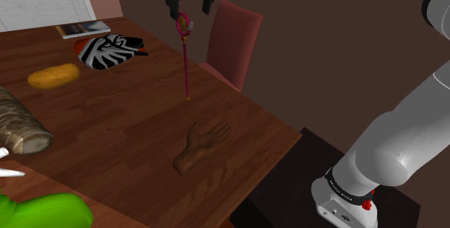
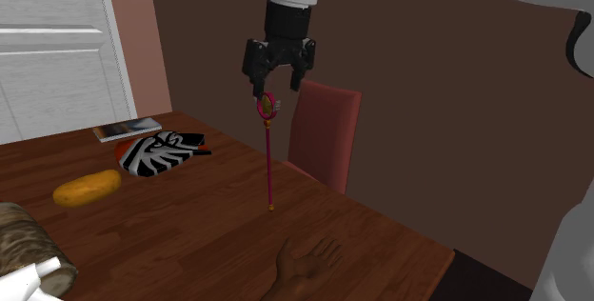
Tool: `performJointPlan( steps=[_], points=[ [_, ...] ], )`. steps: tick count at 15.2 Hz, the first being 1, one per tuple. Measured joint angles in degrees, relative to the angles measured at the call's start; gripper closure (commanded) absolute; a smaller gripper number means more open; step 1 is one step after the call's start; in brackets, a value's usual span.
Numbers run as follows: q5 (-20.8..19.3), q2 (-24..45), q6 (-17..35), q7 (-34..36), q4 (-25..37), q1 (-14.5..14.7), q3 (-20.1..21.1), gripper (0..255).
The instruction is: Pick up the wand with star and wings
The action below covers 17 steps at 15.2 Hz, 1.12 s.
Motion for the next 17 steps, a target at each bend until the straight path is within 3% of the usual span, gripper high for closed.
performJointPlan(
  steps=[6, 7, 17],
  points=[
    [0.73, -1.58, 4.51, 0.08, -5.72, -0.09, -0.34, 0],
    [0.78, -1.67, 4.85, 0.04, -6.12, -0.11, -0.38, 255],
    [0.81, -1.73, 5.19, -0.03, -6.43, -0.14, -0.44, 255]
  ],
)
